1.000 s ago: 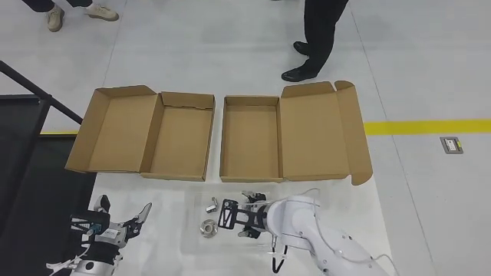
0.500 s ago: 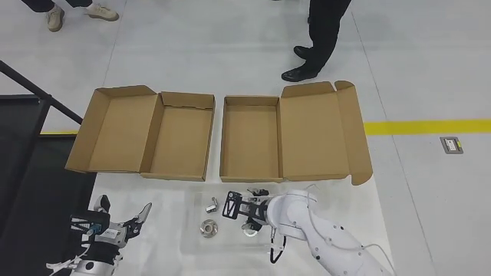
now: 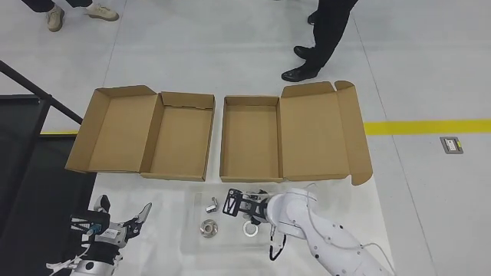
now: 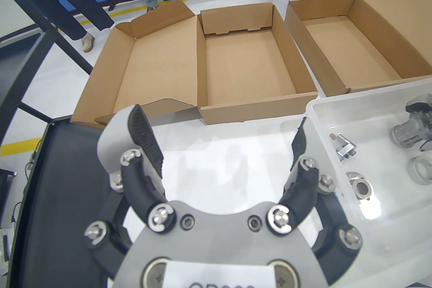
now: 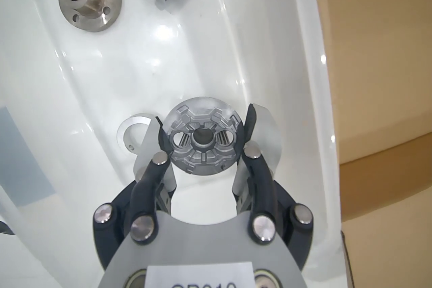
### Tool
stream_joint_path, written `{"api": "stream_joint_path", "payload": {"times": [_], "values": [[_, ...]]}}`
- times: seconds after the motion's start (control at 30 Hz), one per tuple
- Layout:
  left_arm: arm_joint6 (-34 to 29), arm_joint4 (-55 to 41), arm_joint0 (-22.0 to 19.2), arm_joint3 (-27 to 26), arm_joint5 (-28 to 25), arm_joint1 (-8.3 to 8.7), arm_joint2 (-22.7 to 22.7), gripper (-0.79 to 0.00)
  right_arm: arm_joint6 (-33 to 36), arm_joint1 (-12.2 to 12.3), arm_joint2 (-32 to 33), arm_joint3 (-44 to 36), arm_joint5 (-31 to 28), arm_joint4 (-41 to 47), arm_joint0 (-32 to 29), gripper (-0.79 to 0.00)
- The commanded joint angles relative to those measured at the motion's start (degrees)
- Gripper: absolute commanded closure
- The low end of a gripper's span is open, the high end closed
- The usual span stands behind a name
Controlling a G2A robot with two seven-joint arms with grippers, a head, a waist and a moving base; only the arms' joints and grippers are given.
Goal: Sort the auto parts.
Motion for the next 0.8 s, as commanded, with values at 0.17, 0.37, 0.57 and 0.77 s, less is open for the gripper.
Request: {"api": "stream_joint_path", "payload": {"times": [0.17,0.37,0.57,0.77], "values": [[0.0,0.0,0.0,0.0,0.0,0.00,0.0,-0.785,0.1,1.9,4.4,-17.2,-3.9,-1.9,-4.6,0.000],[0.0,0.0,0.0,0.0,0.0,0.00,0.0,-0.785,-4.7,3.6,10.2,-30.0,-7.3,-4.6,-8.8,0.000],[0.0,0.0,0.0,0.0,0.0,0.00,0.0,-0.785,-4.7,3.6,10.2,-30.0,-7.3,-4.6,-8.8,0.000],[0.0,0.0,0.0,0.0,0.0,0.00,0.0,-0.785,-4.7,3.6,10.2,-30.0,-7.3,-4.6,-8.8,0.000]]}}
